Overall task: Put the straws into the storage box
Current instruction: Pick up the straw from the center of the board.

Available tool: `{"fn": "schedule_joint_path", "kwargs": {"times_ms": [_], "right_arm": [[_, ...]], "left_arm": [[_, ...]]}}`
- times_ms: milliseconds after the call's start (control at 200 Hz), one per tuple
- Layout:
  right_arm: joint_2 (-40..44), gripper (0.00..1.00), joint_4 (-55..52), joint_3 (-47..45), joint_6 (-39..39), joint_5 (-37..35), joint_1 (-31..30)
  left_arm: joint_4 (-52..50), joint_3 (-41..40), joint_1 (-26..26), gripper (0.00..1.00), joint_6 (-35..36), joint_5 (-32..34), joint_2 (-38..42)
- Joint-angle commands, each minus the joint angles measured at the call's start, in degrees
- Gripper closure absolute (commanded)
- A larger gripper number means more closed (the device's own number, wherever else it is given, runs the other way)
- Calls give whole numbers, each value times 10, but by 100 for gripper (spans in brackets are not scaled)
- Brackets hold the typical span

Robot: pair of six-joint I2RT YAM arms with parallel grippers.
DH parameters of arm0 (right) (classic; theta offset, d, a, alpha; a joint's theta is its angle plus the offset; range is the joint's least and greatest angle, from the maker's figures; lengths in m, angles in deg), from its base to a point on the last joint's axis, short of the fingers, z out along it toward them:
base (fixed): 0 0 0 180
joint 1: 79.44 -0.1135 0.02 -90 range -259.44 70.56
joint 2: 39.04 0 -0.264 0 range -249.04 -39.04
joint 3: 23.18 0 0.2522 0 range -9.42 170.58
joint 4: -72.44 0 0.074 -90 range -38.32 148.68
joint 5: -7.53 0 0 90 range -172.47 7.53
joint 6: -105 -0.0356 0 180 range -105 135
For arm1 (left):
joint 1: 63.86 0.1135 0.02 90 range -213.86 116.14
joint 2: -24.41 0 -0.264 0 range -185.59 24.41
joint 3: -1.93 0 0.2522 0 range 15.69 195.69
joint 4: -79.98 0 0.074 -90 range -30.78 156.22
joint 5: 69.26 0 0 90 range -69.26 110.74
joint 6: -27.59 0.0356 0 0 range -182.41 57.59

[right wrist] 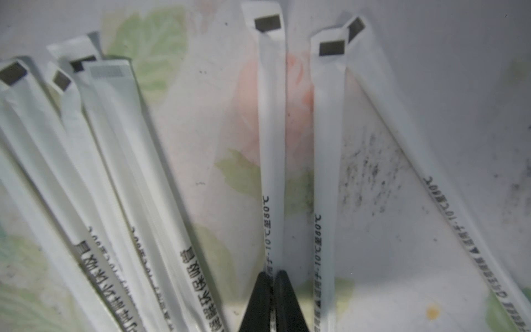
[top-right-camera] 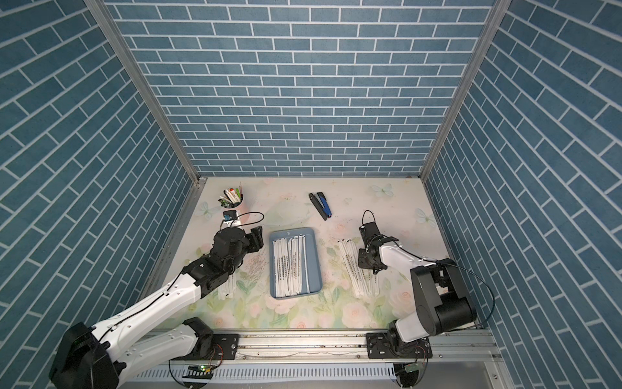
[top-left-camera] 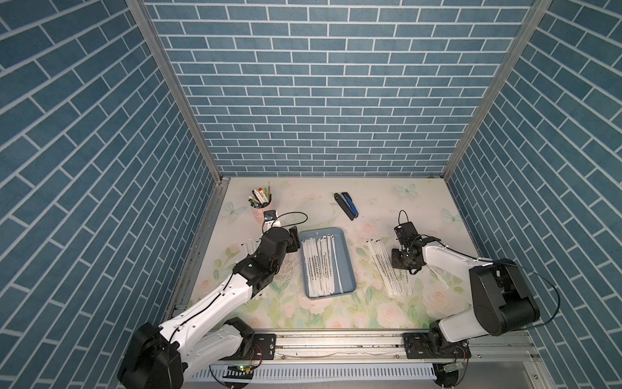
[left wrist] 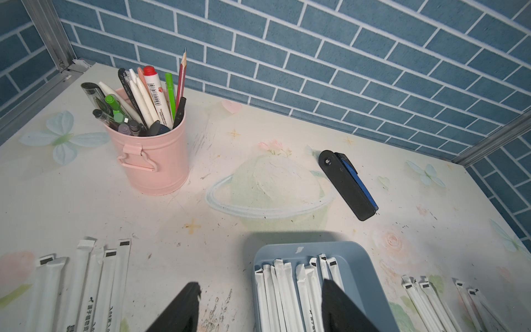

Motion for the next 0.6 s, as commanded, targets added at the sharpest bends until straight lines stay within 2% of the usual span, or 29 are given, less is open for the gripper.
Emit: {"fn": "schedule_joint_path", "kwargs": {"times_ms": [0, 370, 505, 595], "right_arm": [[-1, 96, -16, -7, 18, -16, -8], [21, 100, -103, 84, 26, -44, -67], [17, 100, -124, 124, 0, -42, -106], [6, 100, -126, 164, -42, -23, -157]], "left_arm": [[-2, 11, 1, 30, 8, -5, -4], [-8, 10, 1, 30, -3, -7, -10], [-9, 8, 1, 31, -12, -8, -10], [-20, 11, 1, 31, -20, -3, -16]]}}
